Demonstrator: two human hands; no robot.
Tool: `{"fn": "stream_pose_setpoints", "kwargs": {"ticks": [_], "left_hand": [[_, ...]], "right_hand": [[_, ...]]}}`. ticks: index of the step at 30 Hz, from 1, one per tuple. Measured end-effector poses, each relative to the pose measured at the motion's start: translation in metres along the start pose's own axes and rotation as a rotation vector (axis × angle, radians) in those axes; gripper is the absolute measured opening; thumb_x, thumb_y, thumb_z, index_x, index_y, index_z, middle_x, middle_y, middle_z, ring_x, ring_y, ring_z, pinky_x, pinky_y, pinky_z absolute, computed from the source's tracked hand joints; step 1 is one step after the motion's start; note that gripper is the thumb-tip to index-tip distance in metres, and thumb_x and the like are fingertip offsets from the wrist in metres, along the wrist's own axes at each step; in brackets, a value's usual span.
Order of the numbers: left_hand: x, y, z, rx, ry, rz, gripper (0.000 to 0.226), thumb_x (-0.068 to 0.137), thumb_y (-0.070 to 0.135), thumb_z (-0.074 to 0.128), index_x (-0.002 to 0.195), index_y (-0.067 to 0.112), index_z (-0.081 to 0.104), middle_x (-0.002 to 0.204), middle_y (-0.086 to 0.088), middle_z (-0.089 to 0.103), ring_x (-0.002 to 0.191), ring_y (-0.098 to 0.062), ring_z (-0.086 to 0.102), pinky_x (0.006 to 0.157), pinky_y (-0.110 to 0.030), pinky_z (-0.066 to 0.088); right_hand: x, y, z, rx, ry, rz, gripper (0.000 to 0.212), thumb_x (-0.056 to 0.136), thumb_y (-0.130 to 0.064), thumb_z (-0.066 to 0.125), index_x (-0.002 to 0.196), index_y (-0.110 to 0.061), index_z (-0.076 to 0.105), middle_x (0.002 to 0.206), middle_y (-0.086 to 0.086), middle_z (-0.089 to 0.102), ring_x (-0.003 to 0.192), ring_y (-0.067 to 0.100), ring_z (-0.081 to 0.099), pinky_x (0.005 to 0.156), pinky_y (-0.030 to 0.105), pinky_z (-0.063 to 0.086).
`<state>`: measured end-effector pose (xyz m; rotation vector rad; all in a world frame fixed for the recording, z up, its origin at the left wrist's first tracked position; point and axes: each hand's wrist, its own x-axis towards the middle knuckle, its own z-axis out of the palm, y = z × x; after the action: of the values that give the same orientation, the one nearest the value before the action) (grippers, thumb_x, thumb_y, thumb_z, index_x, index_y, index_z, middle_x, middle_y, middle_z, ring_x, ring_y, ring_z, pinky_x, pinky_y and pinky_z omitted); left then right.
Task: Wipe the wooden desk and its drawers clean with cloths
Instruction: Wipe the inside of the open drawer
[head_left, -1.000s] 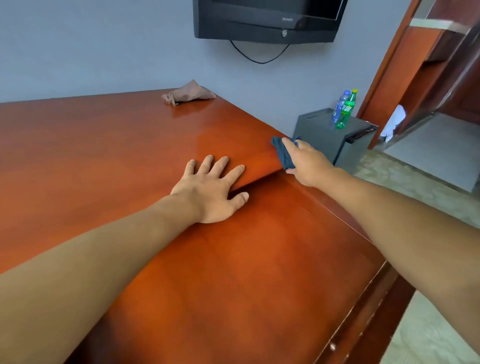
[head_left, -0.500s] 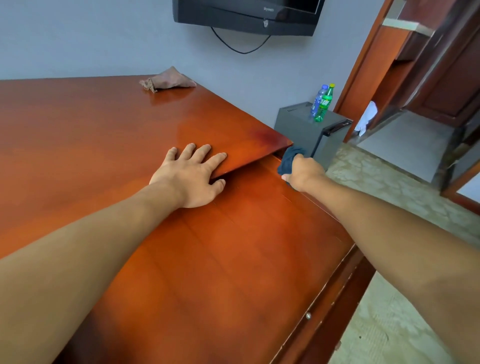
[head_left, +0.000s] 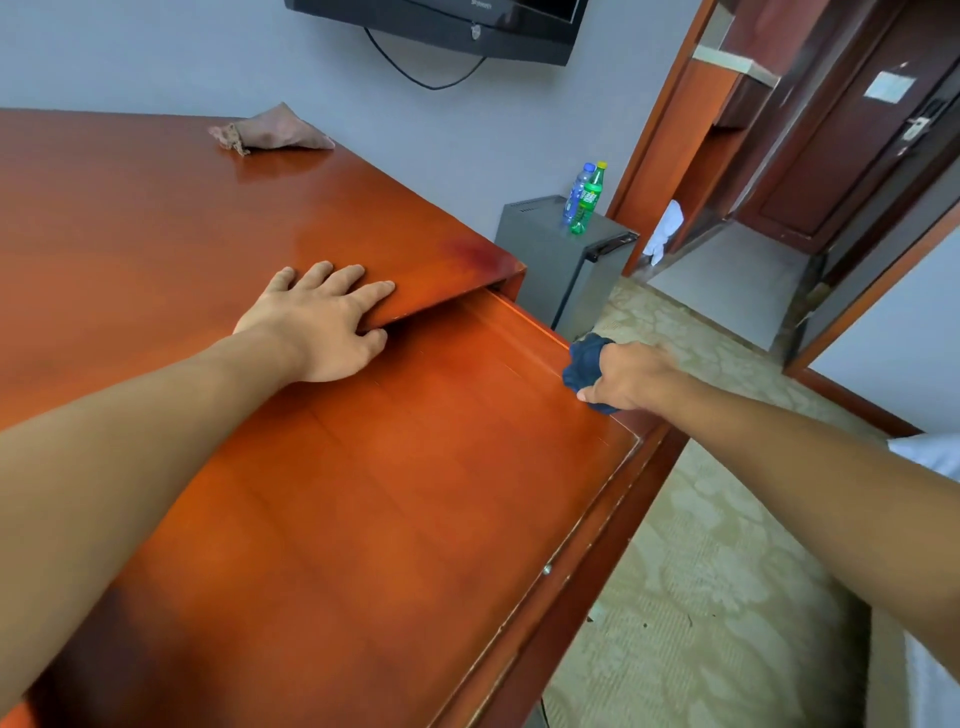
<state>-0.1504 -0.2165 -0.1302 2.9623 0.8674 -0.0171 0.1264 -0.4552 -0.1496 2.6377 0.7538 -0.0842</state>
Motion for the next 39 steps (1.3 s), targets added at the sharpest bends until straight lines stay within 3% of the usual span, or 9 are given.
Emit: {"fn": "stream_pose_setpoints", "kwargs": {"ticks": [5, 8, 13, 19, 23, 28, 31, 34, 39], "left_hand": [[-0.002, -0.001, -0.002, 0.011, -0.015, 0.006, 0.068, 0.104, 0.066, 0.026, 0.163, 0.047, -0.001, 0.175, 0.005, -0.002, 0.161, -0.025, -0.004, 0.130, -0.051, -0.001], [-0.003, -0.002, -0.002, 0.005, -0.009, 0.007, 0.068, 0.104, 0.065, 0.027, 0.163, 0.046, 0.000, 0.175, 0.006, -0.002, 0.161, -0.024, -0.004, 0.130, -0.051, -0.001], [0.001, -0.002, -0.001, -0.017, 0.006, 0.007, 0.069, 0.102, 0.066, 0.030, 0.163, 0.046, 0.006, 0.175, 0.006, 0.004, 0.161, -0.024, 0.000, 0.129, -0.052, 0.003], [0.005, -0.003, 0.002, -0.073, 0.053, 0.022, 0.069, 0.099, 0.065, 0.035, 0.163, 0.042, 0.020, 0.173, 0.002, 0.016, 0.160, -0.028, 0.010, 0.128, -0.055, 0.008], [-0.007, -0.003, -0.001, -0.111, 0.103, 0.083, 0.064, 0.101, 0.055, 0.044, 0.160, 0.031, 0.036, 0.169, -0.002, 0.029, 0.157, -0.028, 0.021, 0.127, -0.050, 0.015], [-0.076, 0.041, -0.010, -0.244, 0.232, 0.362, 0.040, 0.099, 0.026, 0.056, 0.139, 0.022, 0.061, 0.148, 0.004, 0.055, 0.140, -0.020, 0.048, 0.116, -0.036, 0.037], [-0.147, 0.097, -0.018, -0.314, 0.062, 0.519, 0.049, 0.104, 0.048, 0.048, 0.151, 0.034, 0.046, 0.159, 0.018, 0.041, 0.148, -0.008, 0.037, 0.122, -0.029, 0.030], [-0.219, 0.144, -0.013, -0.273, -0.181, 0.665, 0.081, 0.101, 0.070, 0.037, 0.166, 0.033, 0.007, 0.171, 0.021, 0.004, 0.157, -0.001, 0.001, 0.116, -0.015, -0.011], [-0.232, 0.151, 0.018, -0.147, -0.170, 0.698, 0.081, 0.106, 0.026, 0.039, 0.163, 0.029, -0.019, 0.165, 0.017, -0.035, 0.151, -0.004, -0.031, 0.126, -0.028, -0.015]], "right_hand": [[-0.019, 0.033, 0.008, -0.055, -0.114, 0.016, 0.050, 0.086, -0.065, 0.065, 0.106, -0.019, 0.064, 0.108, 0.000, 0.064, 0.113, 0.025, 0.060, 0.111, 0.043, 0.039], [-0.024, 0.044, 0.001, 0.085, -0.193, -0.017, 0.042, 0.085, -0.049, 0.076, 0.099, -0.014, 0.059, 0.105, 0.003, 0.062, 0.101, 0.022, 0.061, 0.094, 0.034, 0.050], [-0.032, 0.085, -0.020, 0.515, -0.330, -0.027, 0.022, 0.091, -0.031, 0.077, 0.088, -0.012, 0.065, 0.089, 0.000, 0.064, 0.081, 0.012, 0.058, 0.072, 0.025, 0.042], [-0.064, 0.088, -0.022, 0.405, -0.101, -0.098, 0.030, 0.090, -0.038, 0.076, 0.079, -0.015, 0.061, 0.079, 0.000, 0.061, 0.073, 0.014, 0.058, 0.060, 0.026, 0.037], [-0.103, 0.078, -0.004, 0.460, 0.068, -0.225, 0.026, 0.085, -0.040, 0.077, 0.081, -0.018, 0.064, 0.088, -0.003, 0.060, 0.081, 0.014, 0.060, 0.066, 0.029, 0.046], [-0.100, 0.076, 0.008, 0.339, 0.298, -0.154, 0.015, 0.085, -0.013, 0.062, 0.096, -0.019, 0.054, 0.096, 0.000, 0.060, 0.084, 0.021, 0.061, 0.062, 0.031, 0.047], [-0.095, 0.076, 0.017, 0.461, 0.367, -0.041, 0.038, 0.086, -0.011, 0.057, 0.120, -0.024, 0.047, 0.102, -0.003, 0.054, 0.088, 0.023, 0.059, 0.068, 0.035, 0.047], [-0.109, 0.067, 0.016, 0.477, 0.268, -0.087, 0.008, 0.080, -0.026, 0.063, 0.086, -0.028, 0.057, 0.093, -0.003, 0.057, 0.092, 0.025, 0.062, 0.065, 0.033, 0.044], [-0.182, 0.029, 0.008, 0.322, 0.228, -0.322, 0.054, 0.083, -0.081, 0.041, 0.085, -0.029, 0.056, 0.091, -0.006, 0.051, 0.085, 0.014, 0.053, 0.074, 0.036, 0.041]]}}
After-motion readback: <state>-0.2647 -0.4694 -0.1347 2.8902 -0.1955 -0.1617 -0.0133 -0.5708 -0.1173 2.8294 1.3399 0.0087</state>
